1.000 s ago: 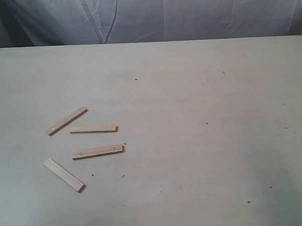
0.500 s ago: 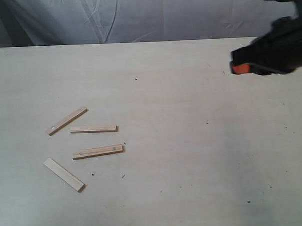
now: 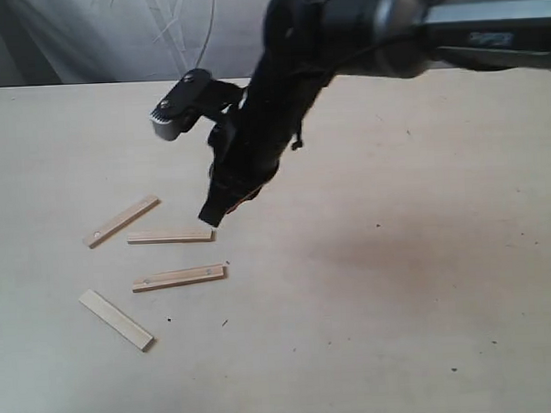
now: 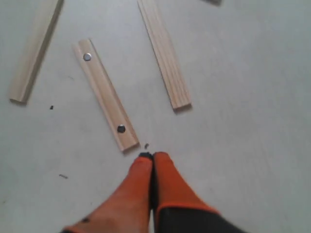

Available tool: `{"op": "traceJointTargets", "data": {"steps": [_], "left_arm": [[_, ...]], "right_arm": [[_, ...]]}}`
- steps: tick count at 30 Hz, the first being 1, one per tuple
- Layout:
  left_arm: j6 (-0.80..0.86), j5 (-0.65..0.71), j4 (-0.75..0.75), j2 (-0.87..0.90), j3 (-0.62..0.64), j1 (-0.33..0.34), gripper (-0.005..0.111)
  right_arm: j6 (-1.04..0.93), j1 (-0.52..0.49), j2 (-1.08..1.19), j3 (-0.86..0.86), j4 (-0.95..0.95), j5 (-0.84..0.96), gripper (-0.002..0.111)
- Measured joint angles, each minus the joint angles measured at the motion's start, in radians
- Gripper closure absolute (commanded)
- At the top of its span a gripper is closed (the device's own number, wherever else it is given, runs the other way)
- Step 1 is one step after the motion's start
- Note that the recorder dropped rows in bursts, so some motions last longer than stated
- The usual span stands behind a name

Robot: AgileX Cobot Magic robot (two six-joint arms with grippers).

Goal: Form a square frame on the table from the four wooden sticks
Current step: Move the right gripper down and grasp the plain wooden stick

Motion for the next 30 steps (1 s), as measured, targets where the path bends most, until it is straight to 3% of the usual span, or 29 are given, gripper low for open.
{"op": "traceJointTargets", "data": {"steps": [4,6,8,9,19,21,24,30], "left_arm": [[0.0,0.0,0.0,0.0,0.0,0.0,0.107],[0.0,0.0,0.0,0.0,0.0,0.0,0.107],[0.0,0.0,0.0,0.0,0.0,0.0,0.107],[0.0,0.0,0.0,0.0,0.0,0.0,0.107],[0.0,0.0,0.0,0.0,0.0,0.0,0.107],[0.0,0.0,0.0,0.0,0.0,0.0,0.107],[0.0,0.0,0.0,0.0,0.0,0.0,0.107],[0.0,0.0,0.0,0.0,0.0,0.0,0.107]], "right_arm": [[0.099,0.028,0.241,-0.348,-0.07,0.19,0.106],[0.125,0.028,0.342,-0.512,-0.076,0.272,0.087],[0.124,0.039,0.422,-0.627,-0.089,0.306,0.061],[0.103,0.056,0.461,-0.667,-0.106,0.314,0.059],[0.082,0.096,0.532,-0.698,-0.206,0.263,0.062],[0.082,0.096,0.536,-0.701,-0.206,0.264,0.076],[0.076,0.096,0.536,-0.701,-0.206,0.292,0.108],[0.072,0.096,0.533,-0.701,-0.206,0.298,0.108]]}}
